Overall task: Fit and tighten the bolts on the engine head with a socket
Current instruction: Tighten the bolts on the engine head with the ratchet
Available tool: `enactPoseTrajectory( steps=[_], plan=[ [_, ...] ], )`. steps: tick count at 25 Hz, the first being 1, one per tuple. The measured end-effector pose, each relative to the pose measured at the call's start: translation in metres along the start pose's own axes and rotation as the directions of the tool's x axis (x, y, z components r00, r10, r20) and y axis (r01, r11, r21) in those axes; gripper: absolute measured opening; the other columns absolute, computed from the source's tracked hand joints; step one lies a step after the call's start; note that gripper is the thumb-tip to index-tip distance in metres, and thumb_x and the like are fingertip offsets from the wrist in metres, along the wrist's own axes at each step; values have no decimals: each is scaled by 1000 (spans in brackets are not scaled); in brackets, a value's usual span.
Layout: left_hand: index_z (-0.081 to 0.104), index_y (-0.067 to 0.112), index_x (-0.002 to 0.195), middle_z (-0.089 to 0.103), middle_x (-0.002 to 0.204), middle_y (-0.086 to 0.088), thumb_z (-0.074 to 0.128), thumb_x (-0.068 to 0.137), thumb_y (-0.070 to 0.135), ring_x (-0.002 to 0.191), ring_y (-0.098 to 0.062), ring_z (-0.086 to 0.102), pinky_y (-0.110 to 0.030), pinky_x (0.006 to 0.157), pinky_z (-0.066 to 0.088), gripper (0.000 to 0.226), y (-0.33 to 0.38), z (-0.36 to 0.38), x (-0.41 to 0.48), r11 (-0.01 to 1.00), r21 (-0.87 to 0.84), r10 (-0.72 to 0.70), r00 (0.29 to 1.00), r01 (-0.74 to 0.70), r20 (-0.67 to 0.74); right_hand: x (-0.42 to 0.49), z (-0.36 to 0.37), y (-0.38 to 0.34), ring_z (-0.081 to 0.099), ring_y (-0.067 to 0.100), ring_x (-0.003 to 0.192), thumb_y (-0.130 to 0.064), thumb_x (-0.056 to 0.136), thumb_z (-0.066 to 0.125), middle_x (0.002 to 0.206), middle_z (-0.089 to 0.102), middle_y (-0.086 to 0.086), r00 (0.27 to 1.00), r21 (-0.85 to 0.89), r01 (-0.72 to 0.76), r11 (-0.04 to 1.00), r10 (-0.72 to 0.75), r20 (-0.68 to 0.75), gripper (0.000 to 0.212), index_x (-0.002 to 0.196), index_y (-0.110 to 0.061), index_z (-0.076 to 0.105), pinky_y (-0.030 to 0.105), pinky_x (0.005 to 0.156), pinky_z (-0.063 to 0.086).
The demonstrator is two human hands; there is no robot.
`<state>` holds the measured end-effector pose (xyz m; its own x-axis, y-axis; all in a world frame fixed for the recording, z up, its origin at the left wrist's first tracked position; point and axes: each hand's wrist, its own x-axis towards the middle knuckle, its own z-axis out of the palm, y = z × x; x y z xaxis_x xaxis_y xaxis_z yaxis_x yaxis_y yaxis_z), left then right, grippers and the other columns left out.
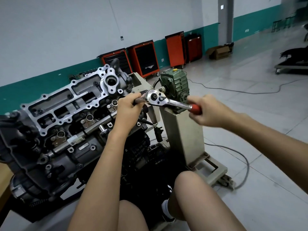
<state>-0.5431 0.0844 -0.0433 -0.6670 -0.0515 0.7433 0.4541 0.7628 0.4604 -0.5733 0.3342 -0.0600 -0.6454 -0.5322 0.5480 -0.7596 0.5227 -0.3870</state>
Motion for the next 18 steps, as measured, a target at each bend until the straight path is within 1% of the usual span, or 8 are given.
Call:
enactPoseTrajectory(
  steps=[2,5,8,10,11,13,15,18],
  plan=[
    [41,5,56,36,52,8,49,82,-3,48,-1,30,-13,46,22,29,-2,-1,-2,1000,-3,-26,999,26,-24,5,2,-3,42,6,45,-11,79,63,53,42,-10,998,-21,24,999,-25,-49,26,69,-24,42,17,48,31],
    [43,-8,62,42,56,-16,44,79,-9,54,-4,29,-21,50,24,17,-5,-2,-5,999,19,-44,998,45,-54,-35,50,-39,36,7,44,-1,77,65,51,38,-10,979,328,-139,934,180,-97,41,63,-27,37,12,43,29],
    [45,-11,63,49,61,-26,48,77,-13,58,-17,37,-34,52,29,15,-6,0,-3,998,36,-51,997,53,-57,-64,108,-109,29,5,43,-6,72,61,46,34,-10,905,758,-234,608,421,-59,30,61,-22,39,19,42,28],
    [44,-9,61,46,57,-19,50,78,-15,57,-15,37,-35,52,29,19,-7,0,-3,998,46,-45,997,48,-62,-60,137,-158,30,9,43,-16,67,55,46,33,-9,870,902,-226,368,493,17,18,59,-25,41,25,40,29],
    [43,-8,61,44,56,-15,50,79,-15,56,-12,35,-34,52,29,20,-8,-1,-3,998,56,-37,997,40,-63,-57,143,-172,30,11,42,-19,66,53,46,33,-9,862,925,-225,305,505,43,17,58,-26,41,27,39,30],
    [46,-9,62,49,58,-19,51,79,-13,56,-19,41,-37,52,34,18,-7,-2,-3,998,44,-37,998,38,-42,-58,134,-161,30,10,43,-18,66,53,46,33,-9,873,897,-244,368,487,38,17,58,-28,41,26,40,29],
    [47,-8,63,50,58,-18,51,80,-5,55,-14,42,-30,52,37,18,-4,-4,-4,999,22,-28,999,28,-23,-62,111,-115,30,8,45,-12,70,57,48,34,-9,922,758,-242,605,387,-14,24,59,-26,41,24,44,30],
    [51,-7,65,47,58,-13,46,80,7,53,-4,33,-14,48,28,20,1,-5,-3,1000,5,-17,1000,17,-6,-42,52,-38,37,14,47,-3,78,61,52,40,-7,987,378,-150,914,160,4,32,64,-24,42,26,50,32]
  ],
)
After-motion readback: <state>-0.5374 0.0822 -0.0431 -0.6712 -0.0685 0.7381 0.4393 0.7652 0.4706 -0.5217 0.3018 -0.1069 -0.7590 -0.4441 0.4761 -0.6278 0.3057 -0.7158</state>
